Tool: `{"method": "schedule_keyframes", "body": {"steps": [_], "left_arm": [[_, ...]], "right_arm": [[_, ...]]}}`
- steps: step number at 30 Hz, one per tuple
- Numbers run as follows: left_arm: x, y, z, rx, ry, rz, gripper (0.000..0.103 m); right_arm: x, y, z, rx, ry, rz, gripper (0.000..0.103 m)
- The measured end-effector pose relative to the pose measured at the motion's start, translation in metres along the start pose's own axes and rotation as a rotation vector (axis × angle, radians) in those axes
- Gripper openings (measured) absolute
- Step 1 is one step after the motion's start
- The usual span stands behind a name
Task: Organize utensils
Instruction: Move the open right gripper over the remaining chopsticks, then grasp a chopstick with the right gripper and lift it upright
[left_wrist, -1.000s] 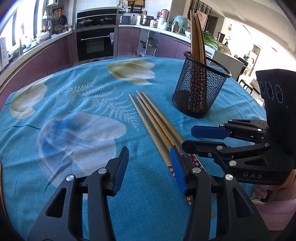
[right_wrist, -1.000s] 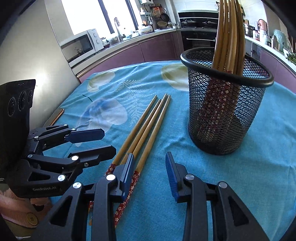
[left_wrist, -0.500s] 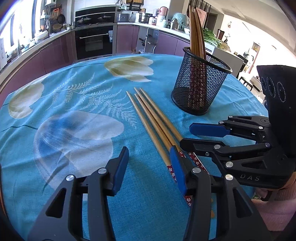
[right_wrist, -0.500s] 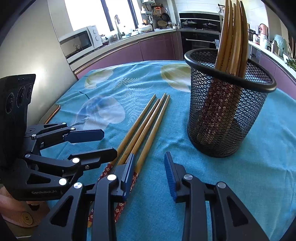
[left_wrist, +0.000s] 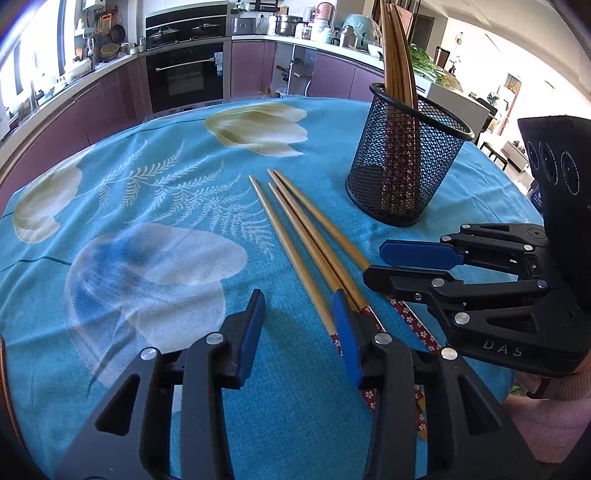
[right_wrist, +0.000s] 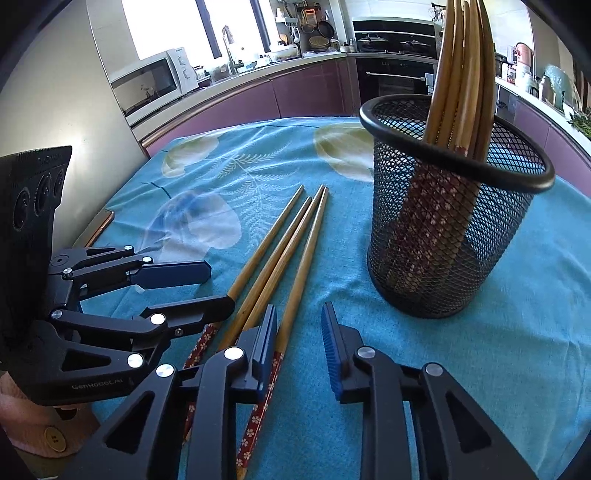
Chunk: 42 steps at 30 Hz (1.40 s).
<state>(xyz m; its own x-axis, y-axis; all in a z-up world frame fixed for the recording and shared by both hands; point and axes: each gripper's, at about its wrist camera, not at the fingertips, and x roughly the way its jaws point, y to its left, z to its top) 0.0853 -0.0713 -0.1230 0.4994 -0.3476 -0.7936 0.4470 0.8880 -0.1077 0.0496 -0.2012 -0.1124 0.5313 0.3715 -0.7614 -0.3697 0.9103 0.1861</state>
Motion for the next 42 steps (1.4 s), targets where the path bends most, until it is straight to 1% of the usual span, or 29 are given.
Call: {"method": "schedule_keyframes", "body": {"steps": [4, 6, 7, 10, 12, 13, 15, 20, 25, 29, 34, 39, 42], "left_arm": [[0.005, 0.0, 0.006, 0.011, 0.007, 0.017, 0.037], [0.007, 0.001, 0.01, 0.009, 0.011, 0.025, 0.03], [0.008, 0.002, 0.011, 0.007, 0.013, 0.023, 0.028], [0.009, 0.005, 0.014, -0.009, 0.016, 0.023, 0.021], [0.01, 0.008, 0.014, -0.026, 0.014, 0.016, 0.015], [0.01, 0.009, 0.014, -0.036, 0.011, 0.011, 0.014], [0.009, 0.012, 0.013, -0.056, 0.008, 0.006, 0.012], [0.006, 0.018, 0.01, -0.109, -0.001, -0.004, 0.008], [-0.003, 0.021, 0.006, -0.136, -0.022, -0.009, 0.008], [-0.011, 0.019, 0.002, -0.122, -0.034, -0.027, 0.008], [-0.014, 0.011, -0.003, -0.084, -0.026, -0.052, 0.008], [-0.008, 0.009, -0.003, -0.066, -0.004, -0.045, 0.008], [-0.002, 0.011, -0.002, -0.064, 0.019, -0.058, 0.008]], "right_arm": [[0.006, -0.001, 0.007, 0.006, 0.002, 0.0, 0.024], [0.007, 0.0, 0.009, 0.005, 0.003, -0.005, 0.024], [0.008, 0.001, 0.01, 0.003, 0.003, -0.008, 0.024], [0.009, 0.001, 0.012, 0.005, 0.002, -0.017, 0.02], [0.009, -0.001, 0.012, 0.021, 0.0, -0.016, 0.015], [0.009, -0.002, 0.012, 0.03, 0.0, -0.012, 0.014], [0.008, -0.006, 0.012, 0.05, -0.002, -0.002, 0.009], [0.006, -0.013, 0.01, 0.099, -0.017, 0.01, 0.006], [-0.007, -0.021, 0.008, 0.135, -0.052, 0.025, 0.006], [-0.015, -0.019, 0.006, 0.113, -0.066, 0.061, 0.006], [-0.011, -0.01, 0.005, 0.075, -0.034, 0.096, 0.006], [-0.003, -0.004, 0.003, 0.057, 0.001, 0.081, 0.006], [0.002, -0.002, 0.004, 0.047, 0.016, 0.067, 0.008]]}}
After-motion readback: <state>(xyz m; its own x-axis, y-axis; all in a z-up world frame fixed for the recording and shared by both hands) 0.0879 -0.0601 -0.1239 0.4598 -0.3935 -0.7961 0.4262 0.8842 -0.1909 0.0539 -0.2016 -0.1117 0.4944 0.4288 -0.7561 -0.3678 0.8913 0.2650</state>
